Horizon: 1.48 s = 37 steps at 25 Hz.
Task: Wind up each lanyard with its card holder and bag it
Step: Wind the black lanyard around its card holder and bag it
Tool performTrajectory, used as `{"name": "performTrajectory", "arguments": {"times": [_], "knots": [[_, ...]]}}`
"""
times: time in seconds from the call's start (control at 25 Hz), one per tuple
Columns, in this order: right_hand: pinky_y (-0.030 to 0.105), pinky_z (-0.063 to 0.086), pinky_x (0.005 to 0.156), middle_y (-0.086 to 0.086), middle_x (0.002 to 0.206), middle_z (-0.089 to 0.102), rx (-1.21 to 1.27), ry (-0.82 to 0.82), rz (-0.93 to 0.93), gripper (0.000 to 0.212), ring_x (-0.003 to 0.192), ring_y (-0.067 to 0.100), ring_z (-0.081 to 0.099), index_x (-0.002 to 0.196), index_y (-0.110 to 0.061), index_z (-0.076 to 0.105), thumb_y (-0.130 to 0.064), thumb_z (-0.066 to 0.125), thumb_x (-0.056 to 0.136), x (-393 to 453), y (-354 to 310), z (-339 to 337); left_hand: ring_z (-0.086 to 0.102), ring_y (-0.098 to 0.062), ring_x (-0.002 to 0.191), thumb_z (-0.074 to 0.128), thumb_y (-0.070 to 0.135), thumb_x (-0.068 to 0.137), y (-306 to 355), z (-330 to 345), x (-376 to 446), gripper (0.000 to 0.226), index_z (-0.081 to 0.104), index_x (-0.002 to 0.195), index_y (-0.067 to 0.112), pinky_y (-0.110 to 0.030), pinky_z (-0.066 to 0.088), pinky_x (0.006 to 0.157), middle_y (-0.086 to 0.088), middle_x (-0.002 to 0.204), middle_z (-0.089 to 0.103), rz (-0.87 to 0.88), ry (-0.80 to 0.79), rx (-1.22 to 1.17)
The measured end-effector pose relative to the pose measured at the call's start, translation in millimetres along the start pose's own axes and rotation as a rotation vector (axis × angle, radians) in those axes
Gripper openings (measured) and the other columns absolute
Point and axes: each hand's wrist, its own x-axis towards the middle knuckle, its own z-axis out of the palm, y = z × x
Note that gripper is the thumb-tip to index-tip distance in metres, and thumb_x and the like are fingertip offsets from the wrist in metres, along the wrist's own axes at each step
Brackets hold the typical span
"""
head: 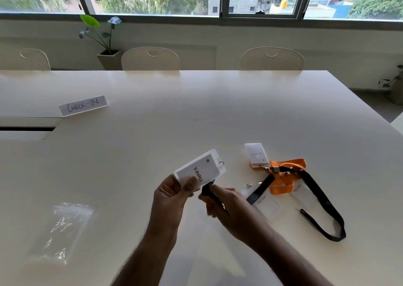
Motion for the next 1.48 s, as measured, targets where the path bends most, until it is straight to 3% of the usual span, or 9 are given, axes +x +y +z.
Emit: {"name": "performTrajectory", "arguments": {"times": [0.12,0.32,0.48,0.8,0.96,1.16,1.24,1.32,1.48], "knots": [[0.027,0.056,0.063,-0.002,0.078,0.073,0.3,-0.045,0.087,0.017,0.065,0.01,0.068,0.107,-0.017,0.07,-0.026,0.055,0.109,4,-5,-8,0.078,-0.02,0.101,0.081,0.031,0.085,1,-5,3,0.025,0.079,0.109,0.032,-0.024,0.062,0.081,-0.003,0.109,0.082,0.046,-0.029,0.053],[0.037,0.053,0.069,0.003,0.075,0.068,0.743,-0.083,0.067,0.026,0.063,0.017,0.062,0.111,-0.012,0.075,-0.026,0.053,0.109,11,-22,-20,0.078,-0.023,0.097,0.08,0.025,0.091,-4,-8,8,0.01,0.079,0.097,0.018,-0.051,0.063,0.09,-0.006,0.095,0.082,0.109,-0.024,0.22],[0.036,0.05,0.066,0.006,0.072,0.063,0.818,-0.028,0.002,0.027,0.061,0.018,0.057,0.117,-0.011,0.075,-0.025,0.053,0.109,17,-33,-39,0.07,-0.015,0.077,0.074,0.049,0.094,-9,-10,5,0.024,0.078,0.096,0.025,-0.041,0.055,0.074,0.005,0.08,0.076,0.226,-0.058,0.487],[0.019,0.04,0.051,-0.008,0.054,0.048,0.551,0.017,0.036,0.027,0.05,0.012,0.043,0.128,-0.022,0.074,-0.02,0.056,0.108,37,-20,-77,0.062,0.0,0.074,0.081,0.026,0.091,-4,-7,4,0.01,0.077,0.087,0.034,-0.014,0.047,0.072,0.015,0.076,0.072,0.289,-0.154,0.639],[0.022,0.027,0.048,-0.015,0.057,0.034,0.364,-0.09,0.012,0.029,0.051,0.007,0.031,0.133,-0.037,0.072,-0.037,0.06,0.107,42,-3,-88,0.067,-0.012,0.08,0.079,0.035,0.092,6,-17,2,0.008,0.078,0.09,0.028,-0.03,0.054,0.073,0.004,0.083,0.075,0.269,-0.283,0.647],[0.025,0.035,0.056,-0.01,0.066,0.047,0.549,-0.181,0.017,0.034,0.059,0.012,0.043,0.134,-0.03,0.073,-0.032,0.06,0.103,42,10,-88,0.077,-0.021,0.094,0.082,0.028,0.09,21,-19,-2,0.012,0.082,0.103,0.027,-0.029,0.061,0.086,0.001,0.098,0.082,0.178,-0.415,0.456],[0.029,0.056,0.084,-0.007,0.096,0.078,0.659,-0.187,0.043,0.031,0.092,0.013,0.071,0.129,-0.031,0.075,-0.027,0.06,0.103,42,10,-83,0.078,-0.025,0.098,0.083,0.018,0.089,23,-17,-2,0.018,0.082,0.107,0.022,-0.035,0.062,0.088,-0.004,0.104,0.082,0.138,-0.414,0.342],[0.033,0.054,0.104,0.001,0.125,0.078,0.685,-0.167,0.05,0.03,0.122,0.016,0.07,0.131,-0.026,0.075,-0.023,0.058,0.107,40,11,-73,0.077,-0.015,0.087,0.082,0.019,0.087,26,-14,-2,0.017,0.083,0.103,0.02,-0.026,0.06,0.078,-0.002,0.097,0.082,0.126,-0.369,0.26],[0.033,0.052,0.078,0.008,0.1,0.074,0.833,-0.129,0.078,0.032,0.09,0.021,0.067,0.108,-0.008,0.078,-0.005,0.049,0.095,31,8,-53,0.059,-0.007,0.065,0.083,0.031,0.082,27,-10,-2,0.015,0.081,0.091,0.019,-0.02,0.049,0.062,0.003,0.075,0.073,0.138,-0.257,0.138]]}}
